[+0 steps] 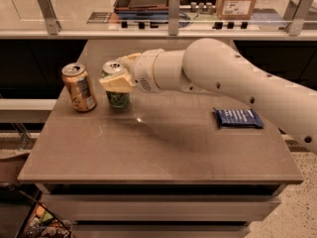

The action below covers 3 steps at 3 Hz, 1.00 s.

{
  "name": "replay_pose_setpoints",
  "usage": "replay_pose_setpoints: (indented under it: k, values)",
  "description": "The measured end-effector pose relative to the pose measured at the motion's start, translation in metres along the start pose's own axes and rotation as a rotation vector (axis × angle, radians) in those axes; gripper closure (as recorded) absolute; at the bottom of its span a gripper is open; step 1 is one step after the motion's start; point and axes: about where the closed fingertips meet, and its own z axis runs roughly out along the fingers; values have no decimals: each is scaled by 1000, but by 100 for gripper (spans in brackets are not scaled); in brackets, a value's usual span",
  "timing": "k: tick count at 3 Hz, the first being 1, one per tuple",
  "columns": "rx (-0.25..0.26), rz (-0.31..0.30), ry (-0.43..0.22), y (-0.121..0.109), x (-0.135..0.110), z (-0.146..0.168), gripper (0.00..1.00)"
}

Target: Move green can near orange can

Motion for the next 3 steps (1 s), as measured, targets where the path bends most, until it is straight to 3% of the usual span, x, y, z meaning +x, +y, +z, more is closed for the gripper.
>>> replay_pose_setpoints:
  k: [1,3]
  values:
    - [17,32,2,-1,9,-1,100]
    - [12,26,1,2,6,1,59]
